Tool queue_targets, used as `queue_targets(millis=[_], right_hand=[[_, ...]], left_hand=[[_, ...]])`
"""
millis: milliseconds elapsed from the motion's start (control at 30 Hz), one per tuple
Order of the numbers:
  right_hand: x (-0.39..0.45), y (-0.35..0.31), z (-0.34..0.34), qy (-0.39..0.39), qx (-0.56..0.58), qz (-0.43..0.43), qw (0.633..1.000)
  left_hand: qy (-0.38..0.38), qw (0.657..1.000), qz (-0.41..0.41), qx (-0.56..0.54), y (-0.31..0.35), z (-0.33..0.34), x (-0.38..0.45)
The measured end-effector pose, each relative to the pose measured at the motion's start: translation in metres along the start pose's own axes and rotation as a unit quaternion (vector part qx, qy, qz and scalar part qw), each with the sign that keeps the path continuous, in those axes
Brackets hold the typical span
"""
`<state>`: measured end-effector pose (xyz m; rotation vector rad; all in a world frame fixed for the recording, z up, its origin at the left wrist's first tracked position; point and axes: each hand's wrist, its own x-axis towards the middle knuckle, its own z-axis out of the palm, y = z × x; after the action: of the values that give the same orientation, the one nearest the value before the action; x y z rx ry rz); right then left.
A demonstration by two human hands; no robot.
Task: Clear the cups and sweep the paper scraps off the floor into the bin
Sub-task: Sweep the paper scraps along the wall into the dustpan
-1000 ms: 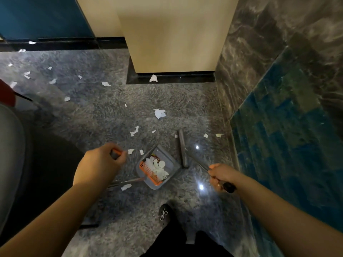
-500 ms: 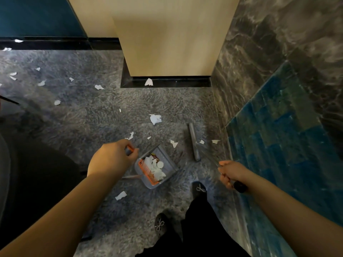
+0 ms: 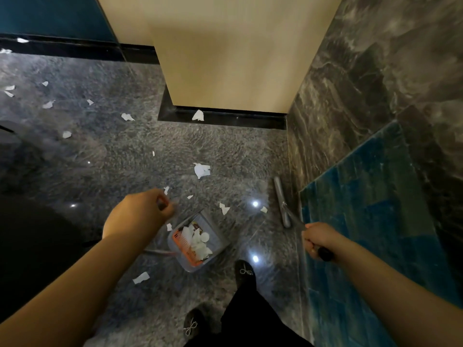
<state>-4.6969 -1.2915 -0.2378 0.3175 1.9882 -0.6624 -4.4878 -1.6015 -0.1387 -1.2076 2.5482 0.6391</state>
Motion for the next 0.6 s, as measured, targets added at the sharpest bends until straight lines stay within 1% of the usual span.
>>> queue_targets(millis=[133, 233, 300, 367, 467, 567, 600], right_hand=[[0.018, -0.018, -0.01, -0.012, -0.083, -0.014, 0.996], [0.028, -0.029, -0.008, -0.027, -0.107, -0.023, 0.994], [0.031, -0.037, -0.006, -0.06, -0.111, -0.018, 0.992], [0.032, -0.046, -0.002, -0.094, -0.089, -0.006, 0.992], [0.025, -0.058, 0.015, -0.108, -0.097, -0.032, 0.989], [0.021, -0.065, 0.031, -0.139, -0.018, -0.017, 0.99], [0.02, -0.069, 0.034, -0.144, -0.015, -0.02, 0.989]], left_hand=[[0.012, 1.0, -0.001, 0.022, 0.014, 0.003, 0.008], [0.012, 1.0, -0.006, 0.023, 0.02, 0.006, 0.01], [0.016, 0.999, -0.01, 0.03, 0.023, 0.006, 0.01], [0.024, 0.999, -0.015, 0.038, 0.025, 0.005, 0.01], [0.03, 0.998, -0.028, 0.038, 0.027, 0.006, 0.008], [0.03, 0.998, -0.056, 0.024, 0.025, 0.007, 0.006], [0.029, 0.997, -0.067, 0.01, 0.023, 0.008, 0.005]])
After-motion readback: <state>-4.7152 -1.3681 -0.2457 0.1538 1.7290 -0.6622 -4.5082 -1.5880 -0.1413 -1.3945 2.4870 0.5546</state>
